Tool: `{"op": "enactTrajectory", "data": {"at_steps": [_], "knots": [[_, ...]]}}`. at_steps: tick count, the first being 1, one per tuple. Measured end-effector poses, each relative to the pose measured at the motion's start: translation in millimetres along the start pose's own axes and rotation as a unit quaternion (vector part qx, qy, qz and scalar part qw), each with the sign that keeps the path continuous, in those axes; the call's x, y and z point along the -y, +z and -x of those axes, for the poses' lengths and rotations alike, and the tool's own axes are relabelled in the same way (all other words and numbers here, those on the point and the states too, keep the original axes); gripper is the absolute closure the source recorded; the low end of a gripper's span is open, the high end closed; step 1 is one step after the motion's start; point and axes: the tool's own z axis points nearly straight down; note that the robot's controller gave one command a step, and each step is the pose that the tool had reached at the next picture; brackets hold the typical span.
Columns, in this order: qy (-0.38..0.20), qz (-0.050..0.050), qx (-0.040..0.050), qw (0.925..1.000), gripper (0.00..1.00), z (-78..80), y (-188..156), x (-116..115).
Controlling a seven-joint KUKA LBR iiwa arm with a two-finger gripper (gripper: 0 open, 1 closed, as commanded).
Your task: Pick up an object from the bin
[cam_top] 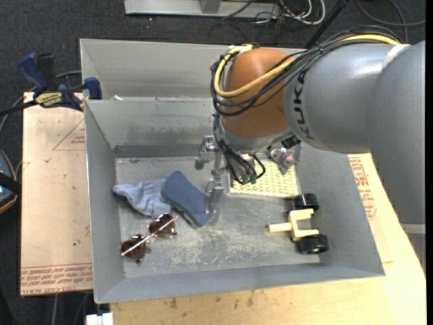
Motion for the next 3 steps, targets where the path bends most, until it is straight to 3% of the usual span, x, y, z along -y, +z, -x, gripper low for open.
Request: {"op": "enactTrajectory", "data": {"at_steps": [1, 2, 3], "knots": [[-0.145, 0.002, -0.0047, 0.9894, 0.00, -6.6, 34, -8], [-0.213, 0.001, -0.0026, 0.9770, 0.00, -0.6, 45, 0], [-0.325, 0.001, -0.0008, 0.9457, 1.00, -42.5, 67, -29]]}}
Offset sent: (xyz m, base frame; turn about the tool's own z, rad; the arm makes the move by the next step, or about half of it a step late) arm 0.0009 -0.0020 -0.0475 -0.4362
